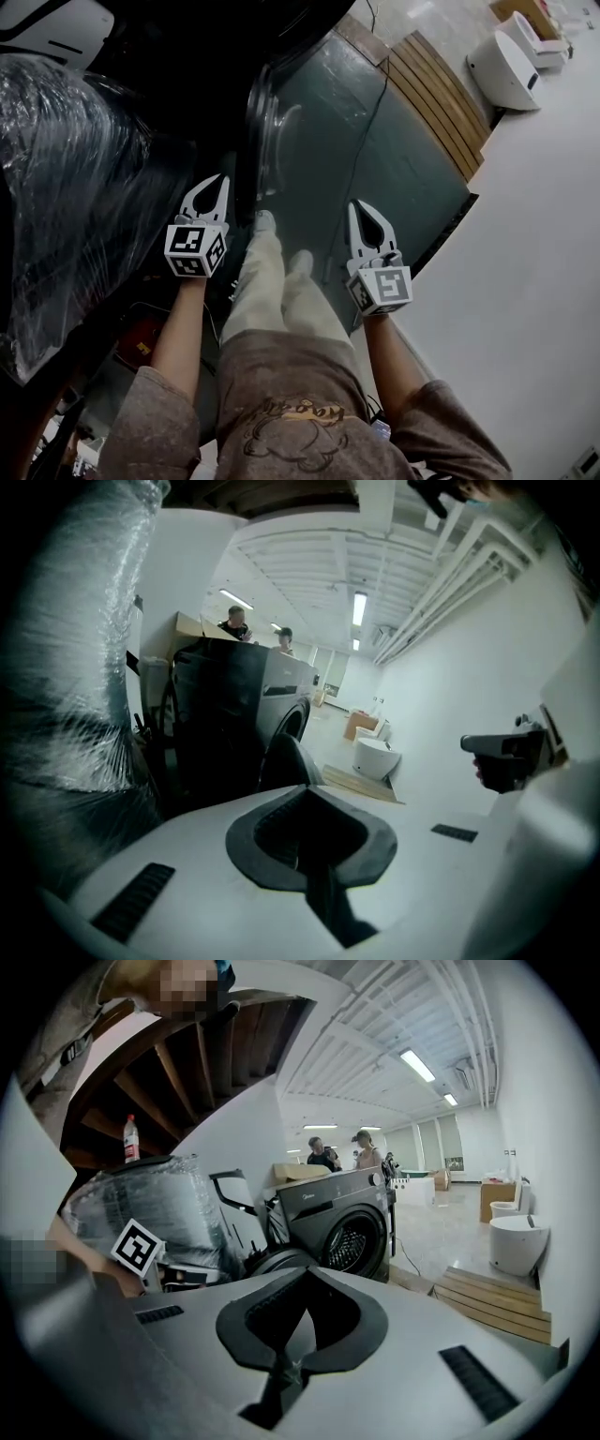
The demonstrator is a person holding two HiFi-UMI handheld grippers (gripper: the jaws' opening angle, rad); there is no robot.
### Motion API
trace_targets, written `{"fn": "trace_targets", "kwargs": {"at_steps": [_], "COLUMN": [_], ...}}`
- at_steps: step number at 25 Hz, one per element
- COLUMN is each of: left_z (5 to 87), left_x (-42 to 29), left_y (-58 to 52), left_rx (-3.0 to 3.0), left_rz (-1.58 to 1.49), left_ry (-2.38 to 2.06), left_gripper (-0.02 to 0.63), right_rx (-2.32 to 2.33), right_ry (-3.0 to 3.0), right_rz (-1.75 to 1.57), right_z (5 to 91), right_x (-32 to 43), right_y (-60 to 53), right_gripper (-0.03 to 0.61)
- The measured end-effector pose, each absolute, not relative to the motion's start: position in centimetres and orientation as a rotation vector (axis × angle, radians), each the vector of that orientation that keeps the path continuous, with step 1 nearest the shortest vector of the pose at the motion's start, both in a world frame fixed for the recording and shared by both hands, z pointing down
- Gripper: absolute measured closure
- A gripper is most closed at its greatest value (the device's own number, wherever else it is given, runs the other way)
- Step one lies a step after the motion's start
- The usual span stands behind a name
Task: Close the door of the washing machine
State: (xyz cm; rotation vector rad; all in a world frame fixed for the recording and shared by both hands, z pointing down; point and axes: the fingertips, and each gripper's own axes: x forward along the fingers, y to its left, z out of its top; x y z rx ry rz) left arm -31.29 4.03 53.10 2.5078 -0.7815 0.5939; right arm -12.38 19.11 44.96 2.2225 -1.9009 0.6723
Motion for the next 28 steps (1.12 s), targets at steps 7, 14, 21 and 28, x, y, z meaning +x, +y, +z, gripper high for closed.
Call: {"fn": "trace_targets", "kwargs": {"at_steps": [7, 14, 21, 28], "left_z": [56.6, 58.0, 58.2, 58.3], "left_x": [-31.6, -31.0, -30.2, -27.9], "left_y": [4.3, 4.6, 4.8, 6.2], "left_rx": [2.465, 2.478, 2.490, 2.499], "left_rz": [0.653, 0.699, 0.721, 0.731], "left_ry": [-0.723, -0.638, -0.561, -0.454], "left_gripper": [0.612, 0.612, 0.613, 0.612], "right_rx": [2.189, 2.209, 2.236, 2.270], "right_ry": [-1.889, -1.859, -1.817, -1.767], "right_rz": [0.714, 0.726, 0.742, 0.742], "right_z": [46.2, 46.7, 47.3, 47.3], "right_x": [-13.9, -14.1, -14.1, -13.7], "right_y": [18.6, 17.9, 18.3, 18.9], "right_gripper": [0.584, 0.584, 0.584, 0.584]}}
